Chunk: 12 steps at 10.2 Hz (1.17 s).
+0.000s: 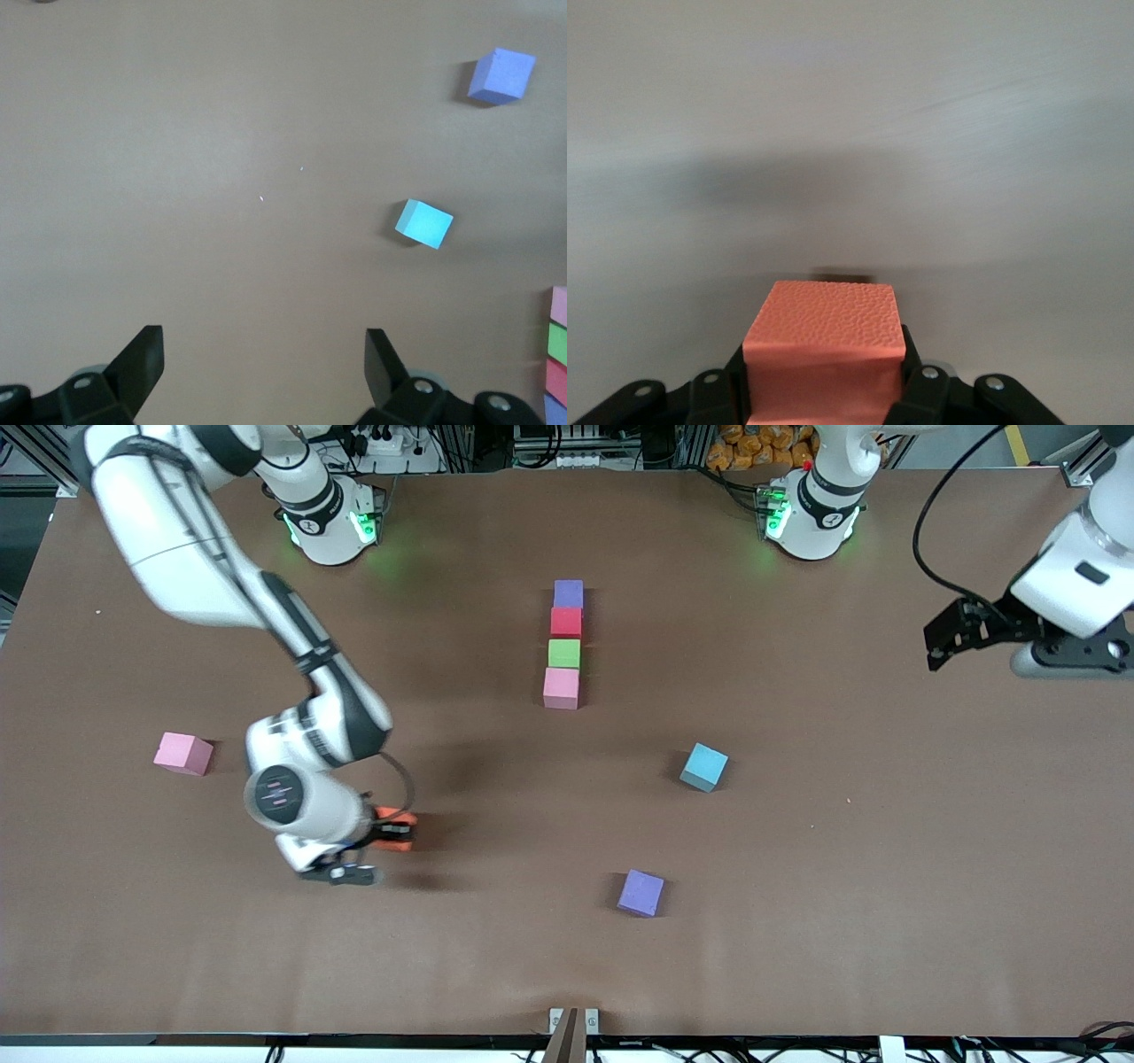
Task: Arrange blocks into number 1
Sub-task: 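Carry the orange cube and set it after the pink cube in the row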
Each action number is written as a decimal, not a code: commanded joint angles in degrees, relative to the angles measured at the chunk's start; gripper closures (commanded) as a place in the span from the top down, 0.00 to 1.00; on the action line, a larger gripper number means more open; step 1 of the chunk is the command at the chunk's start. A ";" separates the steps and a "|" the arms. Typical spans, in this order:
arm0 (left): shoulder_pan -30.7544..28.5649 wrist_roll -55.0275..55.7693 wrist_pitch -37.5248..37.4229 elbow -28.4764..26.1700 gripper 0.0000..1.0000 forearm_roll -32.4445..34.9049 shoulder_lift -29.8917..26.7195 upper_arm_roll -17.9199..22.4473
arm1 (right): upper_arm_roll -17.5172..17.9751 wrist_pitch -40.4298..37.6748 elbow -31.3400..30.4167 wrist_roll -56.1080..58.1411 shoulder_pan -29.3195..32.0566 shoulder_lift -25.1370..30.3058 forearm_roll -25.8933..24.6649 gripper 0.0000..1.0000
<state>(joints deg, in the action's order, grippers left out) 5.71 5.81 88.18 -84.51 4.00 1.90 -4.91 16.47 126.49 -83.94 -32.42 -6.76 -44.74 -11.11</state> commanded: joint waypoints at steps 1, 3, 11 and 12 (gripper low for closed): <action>0.70 -2.03 -2.56 -1.54 1.00 -0.12 -2.41 0.96 | -0.48 -1.42 2.03 -10.18 -7.28 0.18 -0.84 0.00; -3.05 -2.47 -4.50 -1.27 1.00 -2.84 -1.03 -0.26 | -0.57 -1.24 1.94 -16.16 -11.85 -0.08 -0.75 0.00; -6.86 -1.41 -3.11 -0.75 1.00 -3.91 0.21 -5.64 | -1.09 -0.45 -1.92 -20.76 -24.26 -0.17 -3.03 0.00; -6.68 -1.33 -2.40 -0.75 1.00 -4.00 0.21 -5.64 | -1.09 -0.10 -2.71 -20.93 -24.88 -0.17 -3.99 0.00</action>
<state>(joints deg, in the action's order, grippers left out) -0.33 4.41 85.00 -85.55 1.66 2.46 -10.10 15.84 125.43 -85.15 -51.81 -30.69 -45.36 -12.88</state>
